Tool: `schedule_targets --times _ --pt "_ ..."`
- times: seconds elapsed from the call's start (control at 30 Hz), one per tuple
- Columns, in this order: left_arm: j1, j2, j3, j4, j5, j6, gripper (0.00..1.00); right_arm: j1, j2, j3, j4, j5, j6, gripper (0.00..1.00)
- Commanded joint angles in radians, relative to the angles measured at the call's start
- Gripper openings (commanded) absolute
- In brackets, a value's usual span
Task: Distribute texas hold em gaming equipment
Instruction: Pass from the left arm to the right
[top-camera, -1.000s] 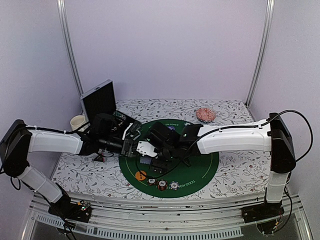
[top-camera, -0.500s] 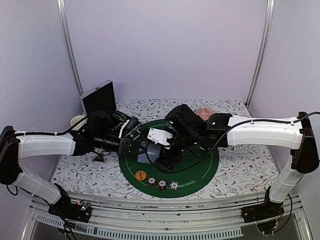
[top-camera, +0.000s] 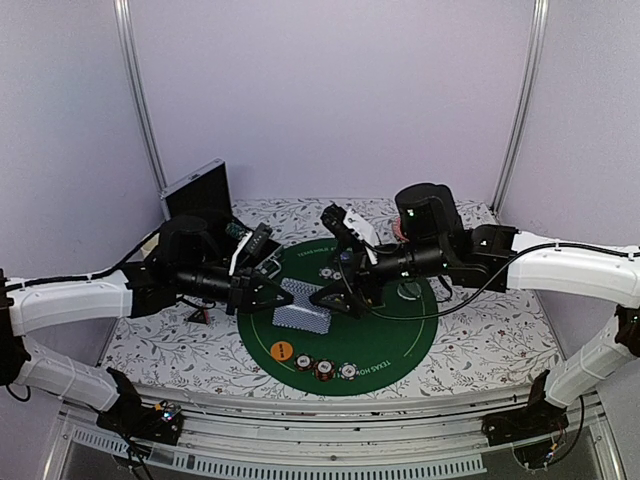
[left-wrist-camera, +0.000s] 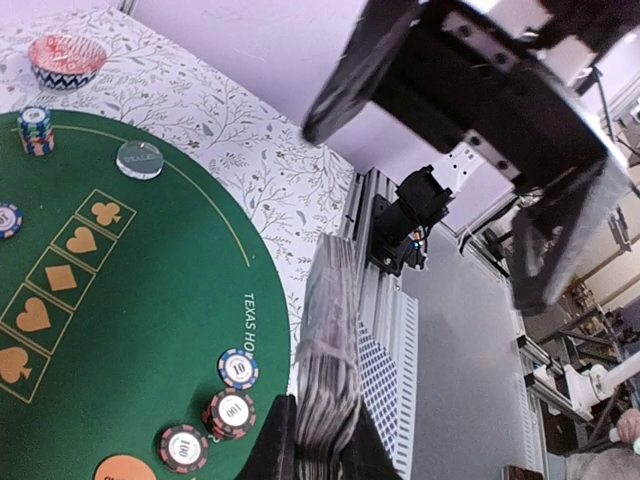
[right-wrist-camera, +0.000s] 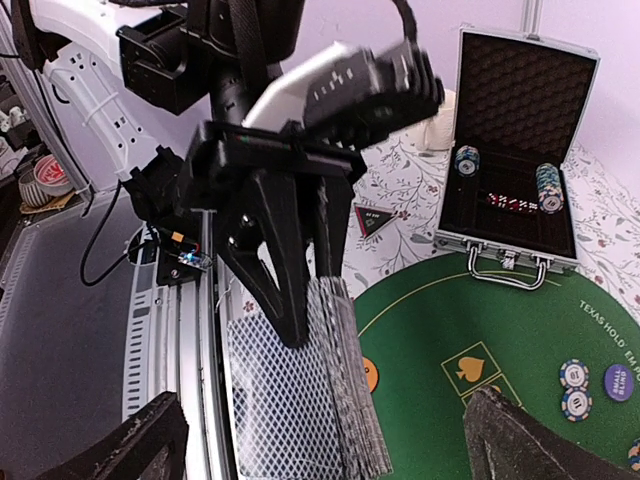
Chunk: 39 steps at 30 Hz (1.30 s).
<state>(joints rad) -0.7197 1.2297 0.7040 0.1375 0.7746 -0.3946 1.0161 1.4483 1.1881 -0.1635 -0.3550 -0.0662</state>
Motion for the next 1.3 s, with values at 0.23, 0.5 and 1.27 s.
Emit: schedule_targets --times 0.23,0.5,1.27 --pt "-0.042 -0.084 -0.006 0.062 0.016 0.034 0.00 -0.015 0.032 -0.114 0.185 -0.204 0.178 0.69" --pt "-0.044 -0.082 -0.015 0.106 0.037 -0.005 0.00 -0.014 0.044 -0.130 0.205 -0.245 0.200 0.23" --pt "-0.101 -0.043 -0.017 0.071 -0.136 -0.025 0.00 0.028 0.018 -0.004 -0.075 0.214 0.108 0.73"
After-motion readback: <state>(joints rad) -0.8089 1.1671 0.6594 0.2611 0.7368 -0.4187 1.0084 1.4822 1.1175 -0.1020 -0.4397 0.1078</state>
